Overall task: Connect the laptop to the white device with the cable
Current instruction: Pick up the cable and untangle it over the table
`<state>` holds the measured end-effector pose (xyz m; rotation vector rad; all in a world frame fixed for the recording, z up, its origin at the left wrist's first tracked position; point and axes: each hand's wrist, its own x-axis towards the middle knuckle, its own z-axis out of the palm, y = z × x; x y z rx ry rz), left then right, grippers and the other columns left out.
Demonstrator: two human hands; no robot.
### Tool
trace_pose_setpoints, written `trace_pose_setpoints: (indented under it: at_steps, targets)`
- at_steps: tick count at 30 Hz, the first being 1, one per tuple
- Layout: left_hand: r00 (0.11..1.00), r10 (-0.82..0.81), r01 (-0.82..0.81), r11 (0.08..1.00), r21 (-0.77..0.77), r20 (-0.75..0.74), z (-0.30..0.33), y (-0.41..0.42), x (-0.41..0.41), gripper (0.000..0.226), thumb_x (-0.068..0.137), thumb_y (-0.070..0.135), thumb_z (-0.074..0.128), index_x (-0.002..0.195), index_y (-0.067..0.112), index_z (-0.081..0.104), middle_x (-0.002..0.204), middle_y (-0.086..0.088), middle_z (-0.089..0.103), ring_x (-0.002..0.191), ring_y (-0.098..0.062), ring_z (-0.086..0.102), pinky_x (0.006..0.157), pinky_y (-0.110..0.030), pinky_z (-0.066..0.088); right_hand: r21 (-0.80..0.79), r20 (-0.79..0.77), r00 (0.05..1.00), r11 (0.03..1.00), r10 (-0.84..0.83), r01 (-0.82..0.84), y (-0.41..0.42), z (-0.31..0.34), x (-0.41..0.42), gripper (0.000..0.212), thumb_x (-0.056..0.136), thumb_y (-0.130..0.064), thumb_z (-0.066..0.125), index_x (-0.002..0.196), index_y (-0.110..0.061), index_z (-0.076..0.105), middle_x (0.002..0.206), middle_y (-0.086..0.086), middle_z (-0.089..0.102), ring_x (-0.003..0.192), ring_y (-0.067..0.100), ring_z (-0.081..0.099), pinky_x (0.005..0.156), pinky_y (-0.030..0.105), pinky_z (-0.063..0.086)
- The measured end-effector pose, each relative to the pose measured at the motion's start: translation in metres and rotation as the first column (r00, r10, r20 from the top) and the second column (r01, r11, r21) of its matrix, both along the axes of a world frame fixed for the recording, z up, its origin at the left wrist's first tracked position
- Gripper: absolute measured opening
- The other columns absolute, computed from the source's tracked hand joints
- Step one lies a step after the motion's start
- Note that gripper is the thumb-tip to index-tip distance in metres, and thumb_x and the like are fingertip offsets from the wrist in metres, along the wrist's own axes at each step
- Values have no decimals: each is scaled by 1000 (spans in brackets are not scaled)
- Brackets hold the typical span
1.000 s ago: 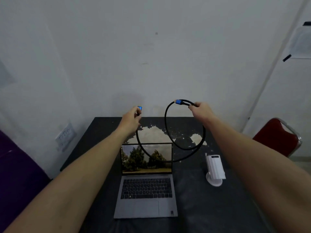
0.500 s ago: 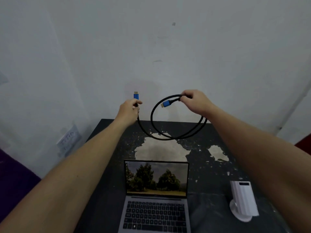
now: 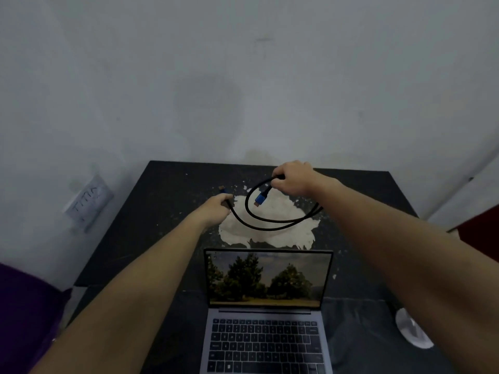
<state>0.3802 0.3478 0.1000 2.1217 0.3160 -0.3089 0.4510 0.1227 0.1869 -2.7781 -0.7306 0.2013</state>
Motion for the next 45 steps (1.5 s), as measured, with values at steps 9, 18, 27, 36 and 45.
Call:
trace_pose_setpoints:
  at_steps: [9, 18, 27, 36, 45]
  targets:
    - [998, -55, 55, 998, -28, 4, -32, 12, 4, 21, 98, 12, 55, 114, 18, 67, 119, -3, 65, 108, -19, 60, 90, -34, 50, -70, -58, 998, 997, 2, -6, 26, -37, 11, 29, 93, -41, 52, 98, -23, 74, 84, -2, 66, 88, 22, 55, 86, 39, 29]
    - [970, -33, 48, 997, -56, 242, -22, -17, 0, 25, 87, 30, 75, 110, 24, 66, 103, 6, 70, 92, -7, 66, 76, -22, 50, -32, -154, 988, 999, -27, 23, 39, -36, 4, 30, 95, -33, 49, 107, -22, 74, 91, -1, 69, 89, 21, 58, 91, 43, 38]
    - [967, -57, 37, 996, 84, 249, -19, -12, -6, 2, 96, 20, 63, 96, 21, 64, 94, 1, 74, 89, -14, 70, 81, -36, 56, 84, 0, 946, 943, -324, 323, 18, -37, 16, 28, 100, -31, 50, 116, -19, 69, 112, 8, 59, 107, 32, 58, 88, 43, 49]
    - [989, -14, 28, 996, -89, 149, -14, 21, -26, 22, 105, 13, 38, 110, 25, 56, 100, -14, 60, 78, -20, 76, 82, -47, 60, -114, -153, 828, 842, -539, 527, -24, -76, 27, 35, 86, -22, 56, 116, -5, 65, 128, 20, 61, 115, 40, 57, 94, 43, 51]
    - [956, 288, -274, 809, -520, -56, 14, 35, -40, 36, 102, 4, 37, 128, 3, 61, 118, -21, 66, 101, -26, 71, 85, -31, 57, 10, -237, 905, 931, -353, 366, 14, -70, -34, 33, 95, -16, 47, 116, -3, 69, 121, 15, 69, 113, 34, 62, 97, 39, 51]
